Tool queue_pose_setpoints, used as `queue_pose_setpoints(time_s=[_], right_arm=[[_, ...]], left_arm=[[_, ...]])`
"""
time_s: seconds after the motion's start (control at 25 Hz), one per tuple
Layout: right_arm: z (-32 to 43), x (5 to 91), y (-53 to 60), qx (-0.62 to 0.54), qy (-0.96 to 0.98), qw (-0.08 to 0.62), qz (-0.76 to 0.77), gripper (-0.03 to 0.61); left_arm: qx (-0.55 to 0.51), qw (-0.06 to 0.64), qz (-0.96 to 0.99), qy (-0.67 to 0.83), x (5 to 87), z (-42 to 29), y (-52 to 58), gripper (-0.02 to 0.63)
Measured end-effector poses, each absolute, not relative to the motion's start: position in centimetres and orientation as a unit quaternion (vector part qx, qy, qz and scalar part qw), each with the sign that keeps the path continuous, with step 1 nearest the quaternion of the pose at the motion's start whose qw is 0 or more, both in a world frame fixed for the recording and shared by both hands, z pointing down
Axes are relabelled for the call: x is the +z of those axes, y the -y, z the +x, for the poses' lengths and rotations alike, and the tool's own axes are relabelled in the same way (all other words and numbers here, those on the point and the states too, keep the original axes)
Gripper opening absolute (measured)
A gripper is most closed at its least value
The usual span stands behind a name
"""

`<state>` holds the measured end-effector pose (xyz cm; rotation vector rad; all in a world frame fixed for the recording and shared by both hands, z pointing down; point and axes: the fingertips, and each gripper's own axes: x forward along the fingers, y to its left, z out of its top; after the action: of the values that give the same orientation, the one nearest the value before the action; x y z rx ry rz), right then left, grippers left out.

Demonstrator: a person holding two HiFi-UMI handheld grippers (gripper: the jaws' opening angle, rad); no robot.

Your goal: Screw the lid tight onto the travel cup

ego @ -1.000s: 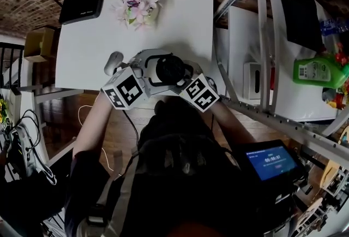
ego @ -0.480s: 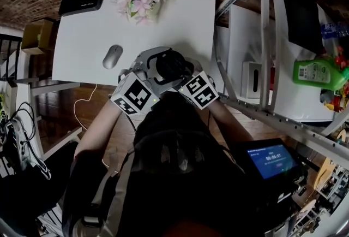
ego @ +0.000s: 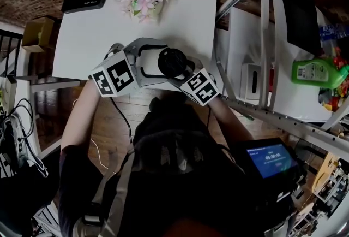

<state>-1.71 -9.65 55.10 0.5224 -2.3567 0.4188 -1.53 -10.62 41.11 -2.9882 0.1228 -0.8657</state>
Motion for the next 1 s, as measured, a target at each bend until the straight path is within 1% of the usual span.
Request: queue_pose_setpoints(time_s=[0.16,0.28,0.6,1.0], right_arm=[[-1.7,55.2,9.7,0.159,0.904,0.343,0.200,0.362],[-1.7,55.3,9.8,0.159,0.903,0.346,0.200,0.360],[-1.8,55.5,9.7,0.158,0.900,0.352,0.202,0.359],[-1.8,55.6,9.7,0.160,0.898,0.354,0.207,0.359]], left_arm=[[-0.333,0.056,-0.941,-0.004,43.4,-1.4,10.1,0.376],[-0.340,0.070,-0.938,-0.001,44.1,-1.1,10.4,0.374],[-0.328,0.082,-0.941,-0.022,44.2,-1.1,10.3,0.371],[-0.319,0.072,-0.938,-0.113,44.2,-0.5,10.1,0.370]])
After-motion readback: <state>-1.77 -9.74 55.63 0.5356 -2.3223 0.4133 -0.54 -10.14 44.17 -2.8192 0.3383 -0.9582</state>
